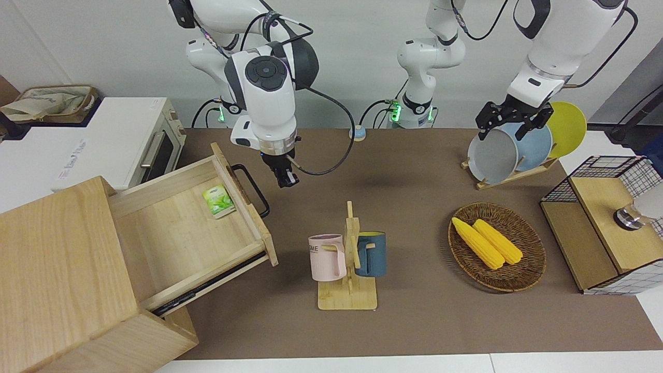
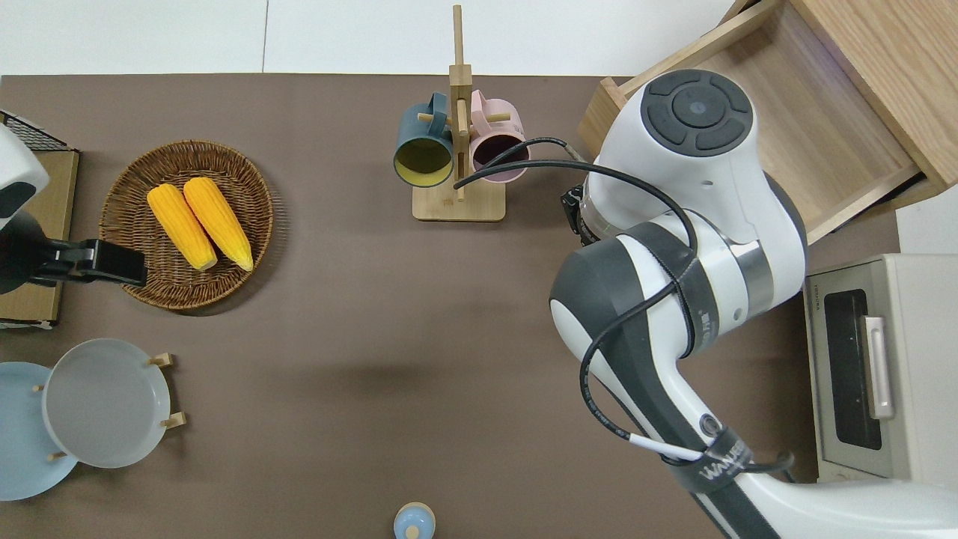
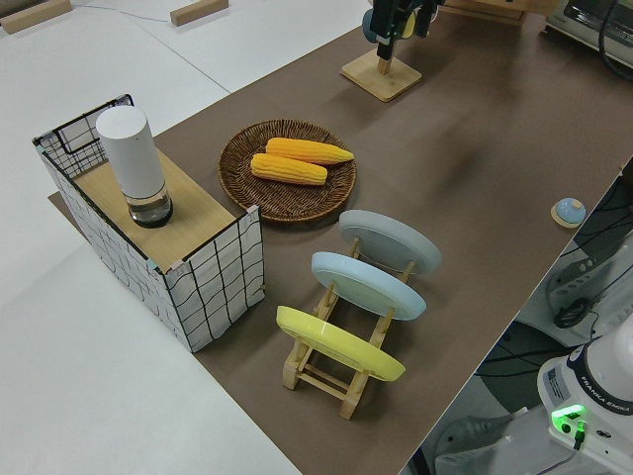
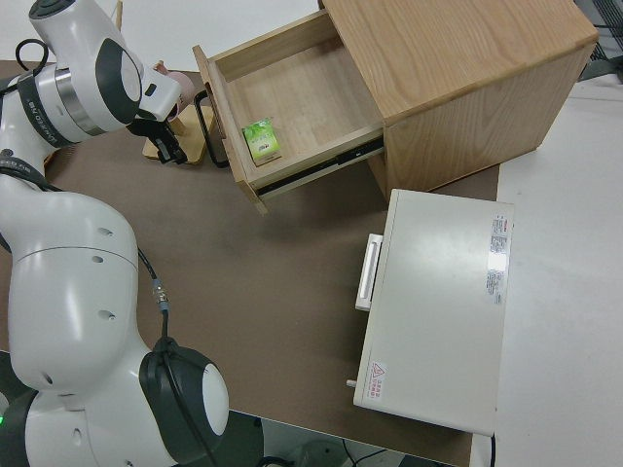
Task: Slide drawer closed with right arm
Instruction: 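Push the wooden drawer away from the robot with the right gripper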
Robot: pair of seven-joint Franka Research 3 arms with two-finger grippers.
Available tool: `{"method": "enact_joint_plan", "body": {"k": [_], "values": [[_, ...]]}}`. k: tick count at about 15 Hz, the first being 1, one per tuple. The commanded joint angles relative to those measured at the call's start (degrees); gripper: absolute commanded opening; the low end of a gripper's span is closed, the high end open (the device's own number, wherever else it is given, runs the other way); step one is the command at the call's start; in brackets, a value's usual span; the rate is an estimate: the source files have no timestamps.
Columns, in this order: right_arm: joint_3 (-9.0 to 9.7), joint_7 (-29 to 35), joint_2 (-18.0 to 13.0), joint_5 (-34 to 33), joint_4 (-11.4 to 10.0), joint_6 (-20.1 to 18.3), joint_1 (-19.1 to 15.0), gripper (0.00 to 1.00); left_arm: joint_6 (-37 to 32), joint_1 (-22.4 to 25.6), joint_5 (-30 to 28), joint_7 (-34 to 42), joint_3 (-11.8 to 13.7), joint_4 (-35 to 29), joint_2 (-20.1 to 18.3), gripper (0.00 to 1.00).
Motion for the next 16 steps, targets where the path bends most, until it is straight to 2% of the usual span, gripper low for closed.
{"method": "enact_joint_plan", "body": {"k": [1,7,16], "values": [[0.7,0.7,1.2,-2.5,-0.4,1.7,-0.9,0.0,-1.1,0.2,1.0,0.6,-0.4,1.5,0.7,0.99],[0.7,-0.2,2.1,-4.7,-0.4,2.5,-3.8,0.0,-1.1,0.2,1.0,0.6,-0.4,1.5,0.7,0.99],[0.88,-4.5,2.5,-4.2,0.0,9.8,-8.4,0.0,-1.1,0.2,1.0,0.6,-0.4,1.4,0.7,0.99]]}}
